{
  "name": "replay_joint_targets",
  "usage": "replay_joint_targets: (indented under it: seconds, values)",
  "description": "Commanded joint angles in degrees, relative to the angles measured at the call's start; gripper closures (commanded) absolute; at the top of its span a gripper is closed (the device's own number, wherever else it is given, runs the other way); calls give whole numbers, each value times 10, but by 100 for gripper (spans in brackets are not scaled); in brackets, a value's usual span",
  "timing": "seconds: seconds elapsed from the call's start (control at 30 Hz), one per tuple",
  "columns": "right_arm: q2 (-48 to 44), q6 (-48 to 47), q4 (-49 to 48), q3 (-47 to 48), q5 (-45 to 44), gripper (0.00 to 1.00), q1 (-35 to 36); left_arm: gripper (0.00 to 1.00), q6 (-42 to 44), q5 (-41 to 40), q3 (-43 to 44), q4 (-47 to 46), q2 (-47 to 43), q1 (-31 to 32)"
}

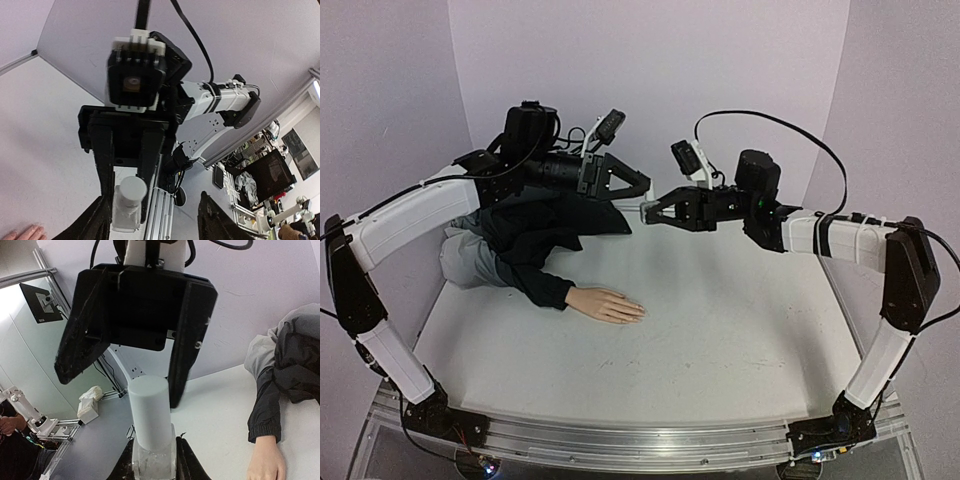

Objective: Paint the nails

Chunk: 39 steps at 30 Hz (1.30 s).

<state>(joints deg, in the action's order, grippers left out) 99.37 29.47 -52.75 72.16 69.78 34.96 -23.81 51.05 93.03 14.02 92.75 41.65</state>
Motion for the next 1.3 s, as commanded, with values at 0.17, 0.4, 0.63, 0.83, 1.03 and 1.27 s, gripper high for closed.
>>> replay_joint_targets:
  seconds: [0.17, 0.4, 0.63, 0.83, 1.03, 1.27]
  values:
    - [-9, -6, -48, 18, 6, 100, 6, 39, 1, -67, 24, -2, -2, 5]
    - [-6, -7, -48, 20, 5, 100, 5, 62, -8, -41, 40, -2, 17, 10]
    - [-4, -9, -48, 18, 2, 100, 6, 76, -11, -42, 48, 1, 27, 12]
    - [-33, -73, -1, 2, -114, 100, 6, 95, 0, -73, 59, 26, 29, 13]
    - [-113, -215, 149, -20, -834, 100, 89, 100, 21, -282, 76, 132, 22, 28]
    - [-81, -373, 32, 5, -1172, 100, 196, 100, -32, -395, 67, 165, 25, 30]
